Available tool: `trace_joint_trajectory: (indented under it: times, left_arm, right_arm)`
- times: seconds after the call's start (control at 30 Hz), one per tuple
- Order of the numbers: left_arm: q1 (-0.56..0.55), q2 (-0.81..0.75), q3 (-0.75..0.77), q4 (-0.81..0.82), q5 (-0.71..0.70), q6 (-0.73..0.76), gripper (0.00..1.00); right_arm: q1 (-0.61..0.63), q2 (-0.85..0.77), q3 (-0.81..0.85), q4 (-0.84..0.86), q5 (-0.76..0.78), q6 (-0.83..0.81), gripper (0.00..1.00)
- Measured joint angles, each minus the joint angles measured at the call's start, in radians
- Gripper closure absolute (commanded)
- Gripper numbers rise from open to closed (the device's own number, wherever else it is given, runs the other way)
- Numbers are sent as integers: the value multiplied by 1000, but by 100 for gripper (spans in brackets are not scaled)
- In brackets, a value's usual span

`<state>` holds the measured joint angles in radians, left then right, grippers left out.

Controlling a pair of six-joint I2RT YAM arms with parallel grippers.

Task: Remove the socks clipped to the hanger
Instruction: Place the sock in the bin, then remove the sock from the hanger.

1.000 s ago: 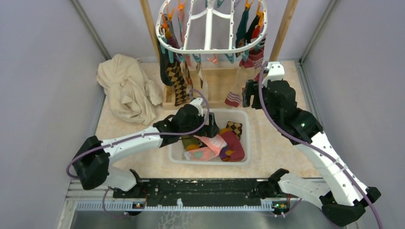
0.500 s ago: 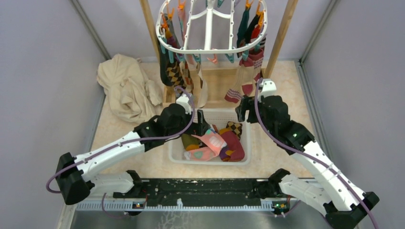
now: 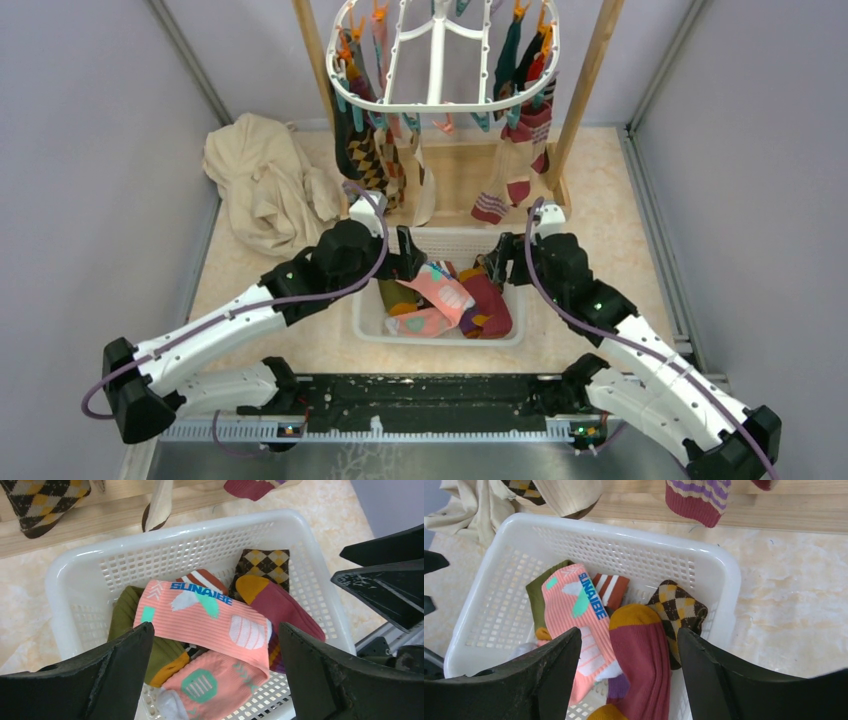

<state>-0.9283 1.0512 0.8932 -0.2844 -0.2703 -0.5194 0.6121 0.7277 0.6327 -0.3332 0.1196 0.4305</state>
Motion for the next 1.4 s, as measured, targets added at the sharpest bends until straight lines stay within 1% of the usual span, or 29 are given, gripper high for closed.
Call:
trace_joint_trajectory:
  times: [0.3,0.37,0.4,0.43,0.47,0.7,0.97,1.2,1.4]
  left_arm:
    - [0,37,-10,-6,-13,-3,1]
    - [0,37,-14,1,-10,-3,1]
    - [0,37,-18,8,-8,-3,1]
    - [0,39,-21,14,-5,-4,1]
    - [0,40,-23,16,-3,-4,1]
    - [0,44,-42,34,6,-8,1]
    - [0,8,-89,38,13,-10,1]
    - [0,-19,-90,37,13,0,1]
    - [0,-54,-99,32,29,-5,1]
  right_arm:
    - [0,26,-18,84,-47,-3,27]
    - [0,46,-17,93,-54,-9,20]
    - [0,61,-16,96,-58,-11,8]
    - [0,75,-16,97,-58,-13,2]
    - [0,85,-16,97,-59,-13,1]
    - [0,140,3,77,-57,-27,1]
    - [0,146,6,92,-59,-25,1]
    - [0,156,6,167,-117,18,1]
    - [0,231,29,170,-212,67,1]
